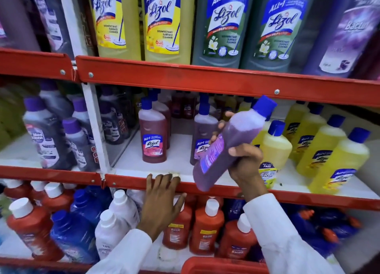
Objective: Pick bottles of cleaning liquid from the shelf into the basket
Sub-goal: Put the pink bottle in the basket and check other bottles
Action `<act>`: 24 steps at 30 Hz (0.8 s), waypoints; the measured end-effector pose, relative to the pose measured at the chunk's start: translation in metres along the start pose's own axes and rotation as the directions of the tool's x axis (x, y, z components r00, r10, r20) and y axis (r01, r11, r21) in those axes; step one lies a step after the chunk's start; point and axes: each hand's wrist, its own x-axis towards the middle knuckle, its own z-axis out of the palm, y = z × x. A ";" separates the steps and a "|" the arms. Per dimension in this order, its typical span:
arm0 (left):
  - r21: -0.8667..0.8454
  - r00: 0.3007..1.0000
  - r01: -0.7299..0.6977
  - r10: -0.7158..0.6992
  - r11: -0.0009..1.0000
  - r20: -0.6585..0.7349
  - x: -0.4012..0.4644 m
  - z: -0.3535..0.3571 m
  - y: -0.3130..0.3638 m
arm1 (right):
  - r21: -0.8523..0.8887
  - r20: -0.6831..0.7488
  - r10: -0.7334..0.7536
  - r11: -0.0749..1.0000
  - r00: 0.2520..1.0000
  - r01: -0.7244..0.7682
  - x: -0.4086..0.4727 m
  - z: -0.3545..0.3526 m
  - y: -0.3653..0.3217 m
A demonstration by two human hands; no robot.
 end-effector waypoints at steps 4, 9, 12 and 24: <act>0.011 1.000 0.026 -0.026 1.000 0.009 0.000 0.006 -0.001 | 0.317 0.406 0.091 0.919 0.909 -0.233 -0.002 0.015 -0.016; -0.014 0.999 0.025 -0.025 1.000 0.028 0.000 0.007 -0.002 | 0.312 0.524 0.107 0.899 0.845 -0.307 -0.008 0.019 -0.021; -0.009 0.999 0.028 -0.027 1.000 0.024 0.000 0.006 -0.002 | 0.271 0.394 0.104 0.936 0.913 -0.223 -0.014 0.018 -0.024; -0.016 0.999 0.034 -0.033 0.999 0.021 0.000 0.003 0.004 | -0.762 -0.357 -0.509 0.644 0.783 0.071 -0.011 0.025 0.024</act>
